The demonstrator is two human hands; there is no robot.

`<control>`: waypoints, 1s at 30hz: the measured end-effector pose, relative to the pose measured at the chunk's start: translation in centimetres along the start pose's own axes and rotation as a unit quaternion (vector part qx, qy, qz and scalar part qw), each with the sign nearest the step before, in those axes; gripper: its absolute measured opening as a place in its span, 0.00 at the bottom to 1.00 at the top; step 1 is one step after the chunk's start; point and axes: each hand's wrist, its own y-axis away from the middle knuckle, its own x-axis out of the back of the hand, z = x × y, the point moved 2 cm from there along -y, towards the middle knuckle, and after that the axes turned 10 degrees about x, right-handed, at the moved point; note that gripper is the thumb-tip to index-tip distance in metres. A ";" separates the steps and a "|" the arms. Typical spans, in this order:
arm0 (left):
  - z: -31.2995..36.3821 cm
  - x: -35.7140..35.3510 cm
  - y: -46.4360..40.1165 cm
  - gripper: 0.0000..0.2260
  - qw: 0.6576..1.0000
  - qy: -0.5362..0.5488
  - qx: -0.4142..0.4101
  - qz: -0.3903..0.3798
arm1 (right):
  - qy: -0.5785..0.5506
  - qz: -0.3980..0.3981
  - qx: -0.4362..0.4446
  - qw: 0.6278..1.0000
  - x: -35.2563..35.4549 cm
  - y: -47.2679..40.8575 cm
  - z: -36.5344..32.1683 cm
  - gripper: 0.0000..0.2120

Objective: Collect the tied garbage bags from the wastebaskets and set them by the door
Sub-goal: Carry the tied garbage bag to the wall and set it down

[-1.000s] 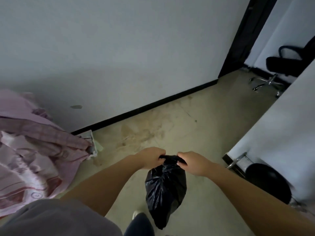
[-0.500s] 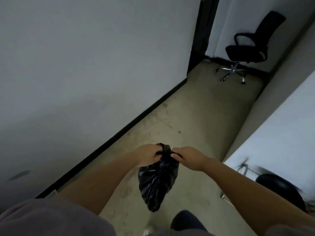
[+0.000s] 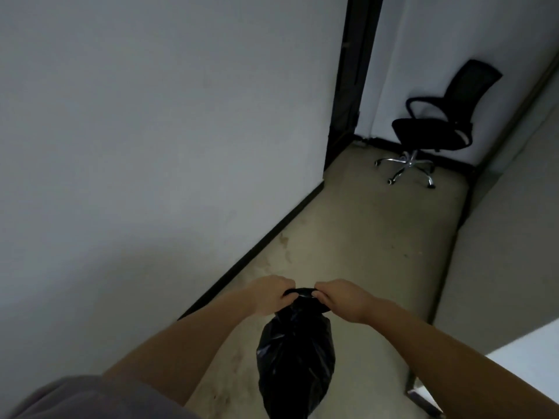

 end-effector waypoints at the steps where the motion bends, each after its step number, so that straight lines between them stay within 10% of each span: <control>1: 0.1 1.0 -2.0 0.15 1.000 0.005 -0.004 -0.001 | -0.001 -0.001 -0.003 1.000 1.3 -1.1 1.6 0.12; 30: 2.7 23.3 -58.4 0.12 0.995 -0.004 -0.066 -0.073 | -0.069 0.017 -0.113 0.991 24.7 -28.2 46.0 0.13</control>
